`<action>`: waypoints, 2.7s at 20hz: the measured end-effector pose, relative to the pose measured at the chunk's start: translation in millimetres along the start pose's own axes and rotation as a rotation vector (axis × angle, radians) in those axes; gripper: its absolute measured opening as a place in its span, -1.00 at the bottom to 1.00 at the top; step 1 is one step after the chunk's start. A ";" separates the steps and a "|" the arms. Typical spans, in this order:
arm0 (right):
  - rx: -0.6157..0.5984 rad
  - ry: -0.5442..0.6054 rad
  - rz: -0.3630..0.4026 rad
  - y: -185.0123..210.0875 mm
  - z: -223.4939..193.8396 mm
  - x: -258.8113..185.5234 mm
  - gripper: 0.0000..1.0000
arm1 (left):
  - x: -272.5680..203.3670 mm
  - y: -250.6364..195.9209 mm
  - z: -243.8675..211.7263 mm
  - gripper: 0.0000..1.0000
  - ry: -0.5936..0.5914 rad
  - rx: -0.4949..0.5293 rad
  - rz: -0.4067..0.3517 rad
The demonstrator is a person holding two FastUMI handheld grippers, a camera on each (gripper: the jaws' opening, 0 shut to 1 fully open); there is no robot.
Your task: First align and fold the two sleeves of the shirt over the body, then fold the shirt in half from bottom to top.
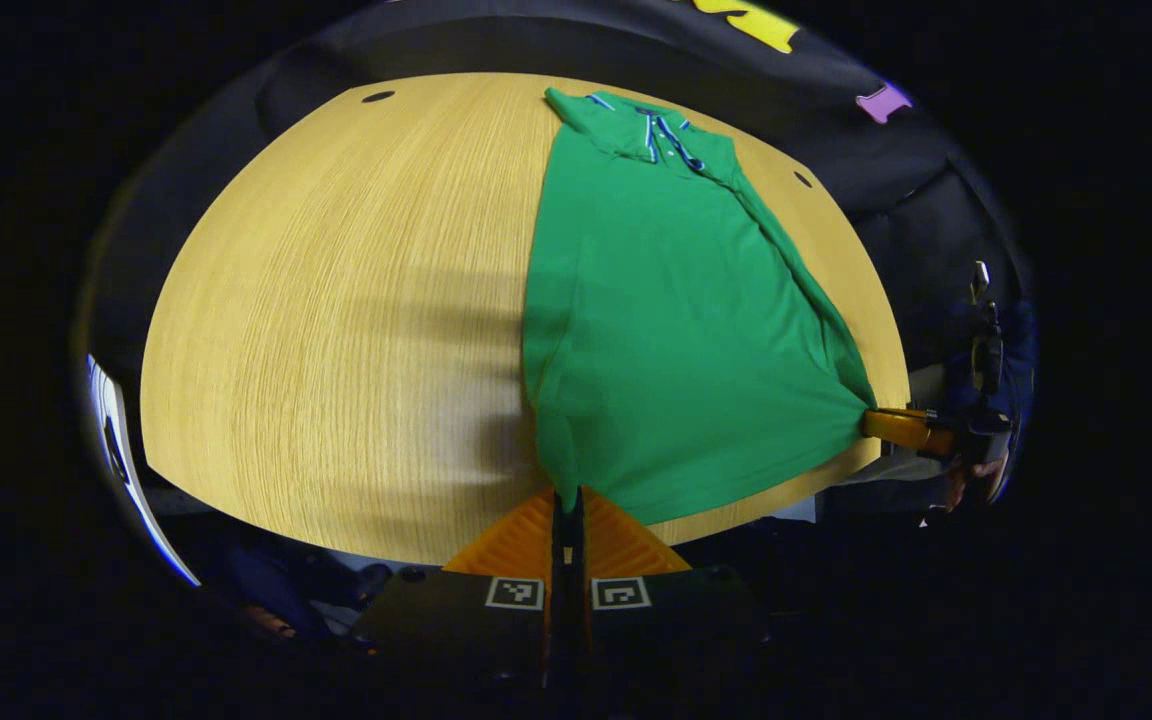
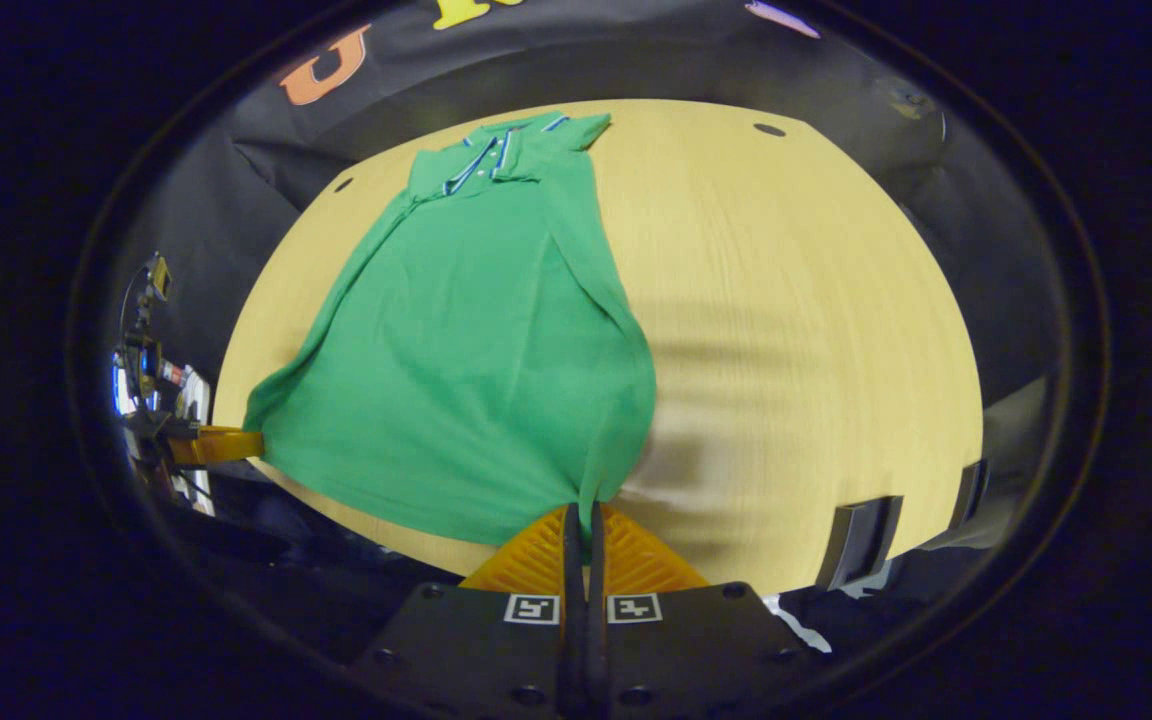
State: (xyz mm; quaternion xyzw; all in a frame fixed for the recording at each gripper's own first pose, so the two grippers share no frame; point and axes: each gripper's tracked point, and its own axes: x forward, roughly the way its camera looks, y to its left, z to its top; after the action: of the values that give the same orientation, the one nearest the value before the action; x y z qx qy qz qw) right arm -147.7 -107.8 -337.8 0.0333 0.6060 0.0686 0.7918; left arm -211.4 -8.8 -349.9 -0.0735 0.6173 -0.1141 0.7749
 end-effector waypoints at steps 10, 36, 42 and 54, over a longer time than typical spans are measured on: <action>0.053 -0.084 0.047 0.6 54.0 -27.1 -0.95 | -25.5 -13.5 73.3 -0.93 -0.157 0.037 -0.025; -0.001 -0.467 0.083 35.9 336.3 -83.3 -0.95 | -76.9 -2.3 342.7 -0.94 -0.540 0.085 -0.022; -0.029 -0.515 0.073 37.8 394.0 -64.1 -1.00 | -57.1 9.5 401.5 -0.94 -0.592 0.077 -0.022; -0.157 -0.568 0.035 35.4 481.9 45.3 -0.94 | 56.3 55.6 478.5 -0.93 -0.657 0.014 0.037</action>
State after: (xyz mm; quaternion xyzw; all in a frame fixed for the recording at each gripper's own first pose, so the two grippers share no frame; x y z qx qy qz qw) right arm 326.2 -51.3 -249.3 0.0001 0.3522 0.1168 0.9286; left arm 271.1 16.8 -308.4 -0.0896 0.3346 -0.0745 0.9351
